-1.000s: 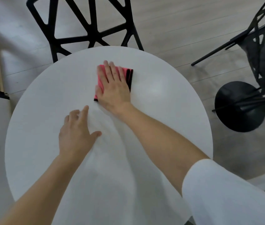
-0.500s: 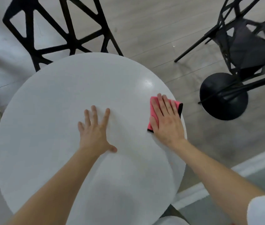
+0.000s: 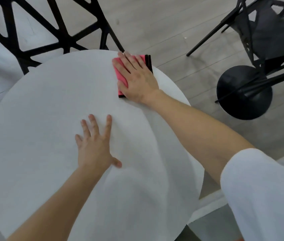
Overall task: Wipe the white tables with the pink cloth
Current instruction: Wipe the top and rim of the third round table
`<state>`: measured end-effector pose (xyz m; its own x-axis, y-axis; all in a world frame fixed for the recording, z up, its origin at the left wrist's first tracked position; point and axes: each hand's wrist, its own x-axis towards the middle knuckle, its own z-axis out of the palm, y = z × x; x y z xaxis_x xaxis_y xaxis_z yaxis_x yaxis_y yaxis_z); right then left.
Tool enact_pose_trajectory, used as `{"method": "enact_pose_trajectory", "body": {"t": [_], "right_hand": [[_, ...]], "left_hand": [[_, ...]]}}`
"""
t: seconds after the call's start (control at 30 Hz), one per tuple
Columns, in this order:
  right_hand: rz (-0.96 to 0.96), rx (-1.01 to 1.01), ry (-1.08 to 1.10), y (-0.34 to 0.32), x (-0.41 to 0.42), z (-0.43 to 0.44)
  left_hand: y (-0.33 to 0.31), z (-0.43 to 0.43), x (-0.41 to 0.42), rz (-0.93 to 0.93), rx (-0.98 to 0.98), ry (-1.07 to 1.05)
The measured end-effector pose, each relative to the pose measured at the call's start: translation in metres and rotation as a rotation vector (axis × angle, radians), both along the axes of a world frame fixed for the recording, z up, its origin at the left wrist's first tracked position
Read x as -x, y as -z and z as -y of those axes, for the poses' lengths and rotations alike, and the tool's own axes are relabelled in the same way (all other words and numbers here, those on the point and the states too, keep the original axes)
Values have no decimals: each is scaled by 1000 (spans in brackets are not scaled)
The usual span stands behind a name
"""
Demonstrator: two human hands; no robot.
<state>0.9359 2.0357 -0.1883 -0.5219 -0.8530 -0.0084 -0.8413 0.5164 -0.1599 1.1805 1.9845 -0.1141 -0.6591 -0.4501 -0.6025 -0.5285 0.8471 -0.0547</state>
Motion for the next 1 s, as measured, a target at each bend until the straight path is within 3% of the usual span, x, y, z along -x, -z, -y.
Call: {"method": "enact_pose_trajectory", "body": {"t": [0.1,0.17,0.3,0.43,0.53,0.77,0.9,1.0], "right_hand": [[-31,35,-61,4,6,-38],[-24,71,50,2,-10,-92],[70,18,350,-12,-116,-196],[133,-36,335,-15,-204,-236],[111,-11,276,-11,-167,-220],[26,-22,303,1,-6,-72],[4,-46,202,4,-7,-88],[12,-17,315,3,-56,-147]], "left_hand": [[-2,0,-2,2,-5,17],[-4,1,-2,-5,3,25],[-6,1,-1,-6,12,39],[-8,1,0,1,23,57],[-6,3,1,2,17,66],[-2,5,-2,-27,17,65],[-3,4,-3,-25,28,82],[-4,5,-3,-31,30,82]]}}
